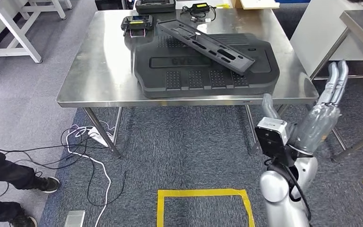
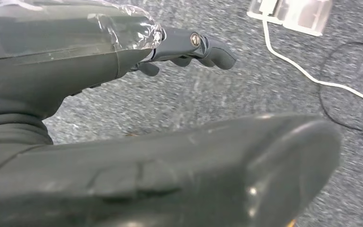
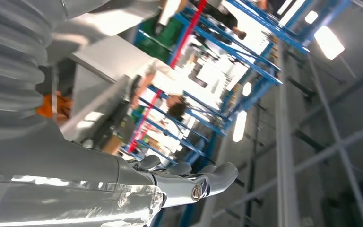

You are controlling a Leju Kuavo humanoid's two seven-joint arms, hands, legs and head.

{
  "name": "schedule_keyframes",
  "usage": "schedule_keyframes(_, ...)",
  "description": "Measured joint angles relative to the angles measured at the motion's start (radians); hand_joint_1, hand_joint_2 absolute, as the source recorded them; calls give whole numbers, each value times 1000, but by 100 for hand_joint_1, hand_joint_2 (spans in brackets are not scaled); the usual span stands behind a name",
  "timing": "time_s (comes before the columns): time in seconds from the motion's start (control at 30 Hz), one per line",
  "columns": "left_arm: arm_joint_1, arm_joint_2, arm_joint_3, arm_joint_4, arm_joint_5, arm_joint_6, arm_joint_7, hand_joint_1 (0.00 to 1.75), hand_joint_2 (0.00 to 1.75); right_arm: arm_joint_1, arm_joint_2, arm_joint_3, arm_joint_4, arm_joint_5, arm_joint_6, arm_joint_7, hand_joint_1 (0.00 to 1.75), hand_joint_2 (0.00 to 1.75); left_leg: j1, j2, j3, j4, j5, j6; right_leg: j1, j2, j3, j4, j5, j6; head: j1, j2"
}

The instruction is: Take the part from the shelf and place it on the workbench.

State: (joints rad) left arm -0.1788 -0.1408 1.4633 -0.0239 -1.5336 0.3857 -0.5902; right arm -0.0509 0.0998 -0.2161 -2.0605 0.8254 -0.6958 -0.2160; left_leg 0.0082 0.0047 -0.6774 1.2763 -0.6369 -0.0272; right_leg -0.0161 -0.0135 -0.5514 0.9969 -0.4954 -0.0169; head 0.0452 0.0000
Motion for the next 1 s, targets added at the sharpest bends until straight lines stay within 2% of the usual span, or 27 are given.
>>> schedule_keyframes(0.03, 0, 0, 0, 0, 3, 0, 0, 0, 0, 4, -1, -1, 6, -5, 0, 8, 0, 175, 3, 0, 9, 19, 9, -3, -1, -1, -16, 5, 8, 2, -1, 0)
schedule_keyframes(0.07, 0, 0, 0, 0, 5, 0, 0, 0, 0, 9, -2, -2, 14, -12, 0, 14, 0, 175, 5, 0, 33, 5, 36, -5, -3, -1, -31, 11, 16, 6, -1, 0)
schedule_keyframes(0.1, 0, 0, 0, 0, 7, 0, 0, 0, 0, 13, -2, -3, 22, -20, 0, 18, 0, 175, 7, 0, 71, -39, 67, -6, -5, -1, -45, 18, 22, 10, -2, 0)
schedule_keyframes(0.13, 0, 0, 0, 0, 8, 0, -1, 0, 0, 17, -3, -5, 31, -28, 0, 20, 0, 175, 10, -1, 118, -105, 83, -7, -6, -1, -58, 25, 27, 14, -2, 0)
schedule_keyframes(0.17, 0, 0, 0, 0, 9, 0, -1, 0, 0, 21, -3, -8, 39, -36, 0, 19, 0, 175, 10, -2, 161, -173, 86, -6, -6, -1, -67, 33, 31, 19, -3, 0)
schedule_keyframes(0.2, 0, 0, 0, 0, 11, 0, -2, 0, 0, 26, -3, -11, 49, -42, 0, 14, 0, 175, 9, -3, 190, -225, 79, -3, -6, 0, -74, 39, 35, 25, -3, 0)
schedule_keyframes(0.23, 0, 0, 0, 0, 12, 0, -3, 0, 0, 31, -3, -15, 60, -49, 0, 8, 0, 175, 6, -5, 205, -257, 70, 2, -4, 0, -78, 42, 41, 32, -3, 0)
schedule_keyframes(0.27, 2, 0, 0, 0, 14, 0, -3, 0, 0, 37, -3, -21, 72, -59, 0, 3, 0, 175, 3, -6, 207, -268, 69, 10, -4, 0, -80, 42, 48, 39, -3, 0)
schedule_keyframes(0.3, 3, 0, 0, 0, 15, 0, -3, 0, 0, 43, -2, -27, 85, -71, 0, 0, 0, 175, 4, -5, 201, -271, 74, 20, -5, 0, -81, 41, 53, 47, -3, 0)
schedule_keyframes(0.33, 4, 0, 0, 0, 15, 0, -3, 0, 0, 50, -2, -35, 99, -85, 0, -1, 0, 175, 4, -3, 194, -273, 83, 31, -7, 1, -84, 46, 45, 53, -3, 0)
schedule_keyframes(0.37, 5, 0, 0, 0, 15, 0, -3, 0, 0, 57, -2, -43, 114, -99, 0, 1, 0, 175, 5, 0, 184, -275, 92, 42, -9, 2, -92, 66, 19, 58, 0, 0)
schedule_keyframes(0.4, 5, 0, 0, 0, 15, 0, -3, 0, 0, 64, -2, -51, 130, -110, 0, 5, 0, 131, 5, 2, 172, -277, 102, 52, -10, 3, -105, 104, -23, 61, 3, 0)
schedule_keyframes(0.47, 5, 0, 0, 0, 15, 0, -3, 0, 0, 77, -2, -68, 166, -128, 0, 18, 0, 44, 0, 4, 147, -275, 119, 62, -9, 5, -136, 221, -116, 64, 11, 0)
schedule_keyframes(0.5, 6, 0, 0, 0, 15, 0, -3, 0, 0, 84, -2, -76, 186, -136, 0, 25, 0, 0, -3, 4, 134, -273, 128, 63, -9, 6, -143, 274, -138, 65, 13, 0)
schedule_keyframes(0.53, 6, 0, 0, 0, 15, 0, -3, 0, 0, 89, -2, -84, 207, -144, 0, 31, 0, 0, -6, 4, 121, -271, 136, 64, -9, 6, -139, 302, -137, 65, 15, 0)
schedule_keyframes(0.57, 6, 0, 0, 0, 15, 0, -3, 0, 0, 94, -2, -92, 231, -152, 0, 37, 0, 0, -8, 5, 108, -269, 144, 64, -8, 7, -118, 298, -117, 63, 15, 0)
schedule_keyframes(0.6, 6, 0, 0, 0, 15, 0, -3, 0, 0, 97, -2, -99, 257, -159, 0, 44, 0, 0, -10, 5, 96, -266, 151, 63, -8, 7, -80, 257, -88, 60, 16, 0)
schedule_keyframes(0.63, 6, -1, 0, 0, 15, 0, -3, 0, 0, 99, -2, -106, 284, -165, 0, 57, 0, 0, -11, 4, 88, -262, 157, 60, -7, 7, -29, 190, -66, 54, 17, 0)
schedule_keyframes(0.67, 6, -1, 0, 0, 14, 0, -3, 0, 0, 101, -3, -111, 310, -169, 0, 78, 0, 0, -12, 4, 81, -258, 162, 57, -4, 7, 22, 112, -58, 49, 18, 0)
schedule_keyframes(0.7, 6, -1, 0, 0, 12, -1, -2, 0, 0, 102, -4, -114, 339, -170, 0, 109, 0, 0, -13, 4, 77, -255, 169, 52, 0, 7, 60, 50, -58, 44, 18, 0)
schedule_keyframes(0.73, 6, -2, 0, 0, 11, -1, -2, 0, 0, 105, -7, -115, 372, -172, 0, 149, 0, 0, -13, 4, 75, -255, 176, 46, 4, 8, 80, 11, -63, 40, 19, 0)
schedule_keyframes(0.8, 6, -2, 0, 1, 7, -2, 2, 0, 0, 108, -18, -109, 457, -192, 3, 251, 0, 0, -11, 3, 71, -257, 189, 33, 8, 7, 82, -10, -59, 31, 19, 0)
schedule_keyframes(0.83, 6, -2, 0, 1, 3, -4, 5, 0, 0, 107, -27, -100, 510, -220, 10, 309, 0, 0, -10, 1, 68, -252, 184, 27, 7, 4, 78, -13, -50, 23, 19, 0)
schedule_keyframes(0.87, 5, -3, 0, 1, -2, -5, 9, 0, 0, 103, -38, -82, 571, -262, 23, 366, 0, 0, -9, -1, 59, -233, 163, 21, 4, 1, 71, -16, -41, 13, 17, 0)
schedule_keyframes(0.93, 4, -3, 0, 1, -16, -11, 21, 0, 0, 92, -58, -29, 706, -379, 82, 439, 0, 0, -6, -4, 28, -144, 83, 13, 1, -6, 50, -19, -23, -2, 10, 0)
schedule_keyframes(0.97, 3, -3, 0, 1, -22, -15, 29, 0, 0, 82, -65, 5, 783, -452, 132, 452, 0, 0, -5, -3, 9, -81, 38, 9, 1, -7, 36, -17, -14, -6, 6, 0)
schedule_keyframes(1.0, 2, -3, 0, 1, -27, -17, 38, 0, 0, 72, -70, 39, 859, -521, 187, 452, 0, 0, -4, -3, -4, -25, 11, 6, 1, -8, 23, -15, -6, -6, 4, 0)
